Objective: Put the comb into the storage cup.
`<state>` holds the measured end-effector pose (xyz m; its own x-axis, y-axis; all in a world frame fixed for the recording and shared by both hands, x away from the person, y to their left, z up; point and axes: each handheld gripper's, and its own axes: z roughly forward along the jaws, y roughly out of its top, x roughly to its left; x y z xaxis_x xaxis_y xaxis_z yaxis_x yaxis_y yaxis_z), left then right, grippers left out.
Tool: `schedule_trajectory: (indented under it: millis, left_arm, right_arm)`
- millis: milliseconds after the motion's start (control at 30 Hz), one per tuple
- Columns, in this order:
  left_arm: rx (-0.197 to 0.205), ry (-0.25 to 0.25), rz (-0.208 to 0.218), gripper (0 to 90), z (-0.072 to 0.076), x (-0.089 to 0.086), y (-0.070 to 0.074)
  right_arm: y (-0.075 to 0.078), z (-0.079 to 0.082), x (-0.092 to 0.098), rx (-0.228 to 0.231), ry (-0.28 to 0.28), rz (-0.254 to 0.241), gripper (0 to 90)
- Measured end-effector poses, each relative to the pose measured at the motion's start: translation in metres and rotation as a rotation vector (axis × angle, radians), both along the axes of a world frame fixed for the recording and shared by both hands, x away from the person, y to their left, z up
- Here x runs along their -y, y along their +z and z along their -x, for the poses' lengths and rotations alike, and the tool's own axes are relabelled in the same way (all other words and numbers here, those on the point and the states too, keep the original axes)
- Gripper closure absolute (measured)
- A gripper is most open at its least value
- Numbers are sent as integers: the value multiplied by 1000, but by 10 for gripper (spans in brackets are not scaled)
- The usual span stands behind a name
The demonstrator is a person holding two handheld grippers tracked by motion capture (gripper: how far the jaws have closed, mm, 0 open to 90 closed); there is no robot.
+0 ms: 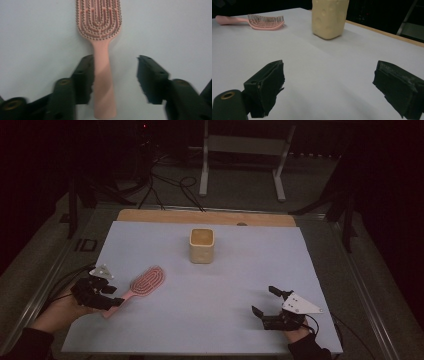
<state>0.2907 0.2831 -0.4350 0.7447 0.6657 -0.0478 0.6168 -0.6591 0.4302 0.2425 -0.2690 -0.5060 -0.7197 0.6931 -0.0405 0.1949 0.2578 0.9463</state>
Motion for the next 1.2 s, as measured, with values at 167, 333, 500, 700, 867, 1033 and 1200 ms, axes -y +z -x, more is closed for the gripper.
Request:
schedule_trajectory:
  millis: [167, 333, 500, 700, 867, 1033, 1200]
  left_arm:
    - [-32, -12, -30, 104, -6, 6, -3]
    - [-44, -31, -61, 2, -12, 13, -6]
    - [-58, -35, -88, 3, -19, 18, -12]
    - [-84, -22, -93, 34, -28, 20, -21]
    - [-87, -23, -120, 99, -31, 23, -28]
    - [-93, -29, -141, 186, -33, 25, -36]
    - [-98, -29, -138, 315, -36, 26, -40]
  right_arm:
    - [0, 0, -1, 1, 2, 0, 93]
    - [0, 0, -1, 2, 5, 0, 93]
    - [0, 0, -1, 3, 5, 1, 94]
    - [0, 0, -1, 2, 7, -1, 93]
    - [0, 0, -1, 3, 7, -2, 93]
    - [0, 0, -1, 2, 9, -2, 93]
    - [0, 0, -1, 2, 8, -2, 93]
